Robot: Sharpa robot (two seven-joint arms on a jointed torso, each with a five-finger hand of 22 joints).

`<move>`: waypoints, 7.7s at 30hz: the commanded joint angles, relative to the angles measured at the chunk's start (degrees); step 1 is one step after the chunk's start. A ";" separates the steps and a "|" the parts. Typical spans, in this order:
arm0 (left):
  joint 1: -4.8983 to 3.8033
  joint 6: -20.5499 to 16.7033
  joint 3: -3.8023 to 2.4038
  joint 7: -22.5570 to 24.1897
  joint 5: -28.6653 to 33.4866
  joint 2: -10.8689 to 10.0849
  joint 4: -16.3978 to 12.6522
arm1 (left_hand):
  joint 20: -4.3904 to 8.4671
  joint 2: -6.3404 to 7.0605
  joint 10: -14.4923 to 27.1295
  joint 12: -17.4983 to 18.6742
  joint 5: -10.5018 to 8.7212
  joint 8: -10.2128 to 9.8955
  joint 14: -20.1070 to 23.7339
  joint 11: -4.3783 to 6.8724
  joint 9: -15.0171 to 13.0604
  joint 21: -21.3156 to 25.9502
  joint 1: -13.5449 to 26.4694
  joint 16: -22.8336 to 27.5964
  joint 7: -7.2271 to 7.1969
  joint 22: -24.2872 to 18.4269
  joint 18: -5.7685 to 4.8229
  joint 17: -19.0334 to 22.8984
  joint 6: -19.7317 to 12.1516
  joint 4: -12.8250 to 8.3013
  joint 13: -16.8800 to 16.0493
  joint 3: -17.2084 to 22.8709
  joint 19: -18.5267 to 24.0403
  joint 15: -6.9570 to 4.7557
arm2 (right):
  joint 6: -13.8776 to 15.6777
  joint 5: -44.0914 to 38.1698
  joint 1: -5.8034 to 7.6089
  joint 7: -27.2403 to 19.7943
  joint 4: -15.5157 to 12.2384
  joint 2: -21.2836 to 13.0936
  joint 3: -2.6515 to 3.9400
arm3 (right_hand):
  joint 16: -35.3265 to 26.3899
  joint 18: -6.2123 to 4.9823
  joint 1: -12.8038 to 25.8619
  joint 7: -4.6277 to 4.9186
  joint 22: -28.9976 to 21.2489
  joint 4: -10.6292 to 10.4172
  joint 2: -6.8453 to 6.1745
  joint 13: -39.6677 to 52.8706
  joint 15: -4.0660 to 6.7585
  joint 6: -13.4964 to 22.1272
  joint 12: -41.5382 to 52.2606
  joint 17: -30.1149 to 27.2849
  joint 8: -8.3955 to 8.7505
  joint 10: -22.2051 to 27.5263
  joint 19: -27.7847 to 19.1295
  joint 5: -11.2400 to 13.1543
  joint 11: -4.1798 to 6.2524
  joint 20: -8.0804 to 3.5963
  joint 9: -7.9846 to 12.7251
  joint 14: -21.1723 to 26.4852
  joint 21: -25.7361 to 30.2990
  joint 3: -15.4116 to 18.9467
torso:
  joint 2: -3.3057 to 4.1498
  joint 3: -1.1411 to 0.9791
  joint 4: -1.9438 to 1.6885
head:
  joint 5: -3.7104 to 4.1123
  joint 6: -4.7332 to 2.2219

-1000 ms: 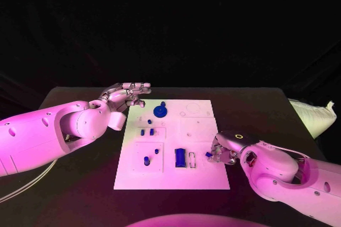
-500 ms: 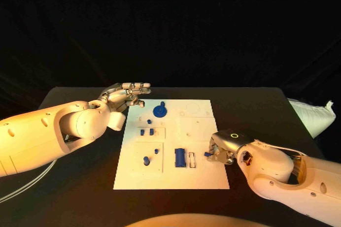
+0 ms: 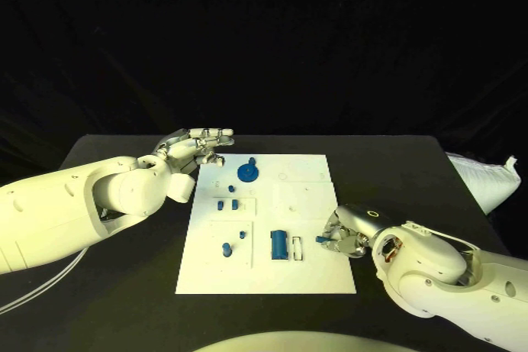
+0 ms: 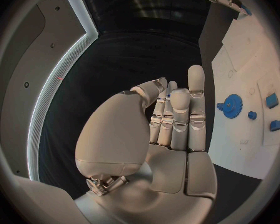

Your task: Assemble the parts on the task board

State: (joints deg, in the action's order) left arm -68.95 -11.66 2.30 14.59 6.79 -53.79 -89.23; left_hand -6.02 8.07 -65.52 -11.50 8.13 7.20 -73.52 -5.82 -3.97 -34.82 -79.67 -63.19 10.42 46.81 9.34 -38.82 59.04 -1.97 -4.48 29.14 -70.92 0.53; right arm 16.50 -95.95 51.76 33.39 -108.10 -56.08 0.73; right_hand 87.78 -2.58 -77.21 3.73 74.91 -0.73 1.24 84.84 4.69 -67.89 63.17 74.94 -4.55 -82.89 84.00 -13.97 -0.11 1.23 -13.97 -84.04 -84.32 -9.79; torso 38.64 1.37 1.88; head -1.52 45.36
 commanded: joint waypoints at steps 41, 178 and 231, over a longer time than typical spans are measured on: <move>-0.04 1.01 -0.04 0.19 -0.29 -0.01 -0.62 | 0.00 -0.57 0.37 -0.47 0.24 0.34 0.54 0.02 0.05 0.34 -0.19 0.24 -0.06 -0.07 1.11 0.16 -0.27 -0.43 0.06 0.08 0.22 0.03 | 1.15 21.16 0.33 1.75 0.68 4.86 -0.03 | 0.69 0.87 11.72 -1.36 8.47 -3.00 -3.42 -7.81 0.89 -3.12 1.53 12.51 -1.51 -2.82 3.16 -3.99 2.12 -0.63 -1.23 -5.45 -0.84 -4.67 | 0.01 0.00 -0.01 | -0.43 0.48; 2.48 0.95 0.79 3.23 2.87 3.47 4.85 | -1.28 -2.34 0.94 -1.27 -1.22 1.38 6.45 -0.44 0.13 13.70 1.05 25.26 0.08 -11.05 1.16 19.08 -0.11 0.12 0.74 -7.84 6.06 1.10 | 1.73 1.85 -0.16 -8.95 8.70 13.47 -1.37 | 0.30 0.85 0.09 -3.76 8.61 0.41 -3.62 -1.21 2.56 6.15 14.07 12.17 -25.67 -4.59 3.16 11.16 4.08 -2.18 -21.80 -5.40 -0.42 15.25 | -3.86 -0.06 0.53 | -1.20 1.17; 2.51 0.39 0.87 3.29 2.86 4.23 6.14 | -2.39 -2.59 1.89 -0.52 -1.09 0.97 12.68 -1.39 0.19 17.14 0.99 30.77 0.78 -12.91 0.26 21.52 -0.97 -0.01 0.81 -7.80 11.90 2.93 | 11.93 55.05 3.95 -34.80 14.58 8.74 0.47 | -3.03 -0.54 0.12 -0.01 3.33 -1.74 -0.23 -11.41 0.02 14.98 -5.72 7.53 -20.30 3.01 0.31 9.95 0.93 -0.15 -20.27 -4.29 4.34 16.75 | -5.22 0.44 1.37 | 0.09 -0.99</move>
State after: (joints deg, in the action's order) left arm -66.41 -11.48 3.22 17.02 9.41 -49.81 -83.18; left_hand -8.31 5.73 -63.57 -12.21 6.77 8.29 -61.14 -6.74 -3.80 -17.88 -78.25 -32.72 10.94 34.00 10.27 -17.44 58.12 -2.05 -3.71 21.32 -59.36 3.40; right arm 30.72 -57.44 55.42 7.17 -94.17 -47.29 1.09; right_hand 84.98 -2.60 -76.24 3.68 74.92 -2.75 0.79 73.64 4.90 -53.20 59.11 74.93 -25.13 -80.51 84.11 -3.85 0.71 0.75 -34.39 -84.02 -80.24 6.89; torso 34.06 1.57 2.82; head -1.77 44.98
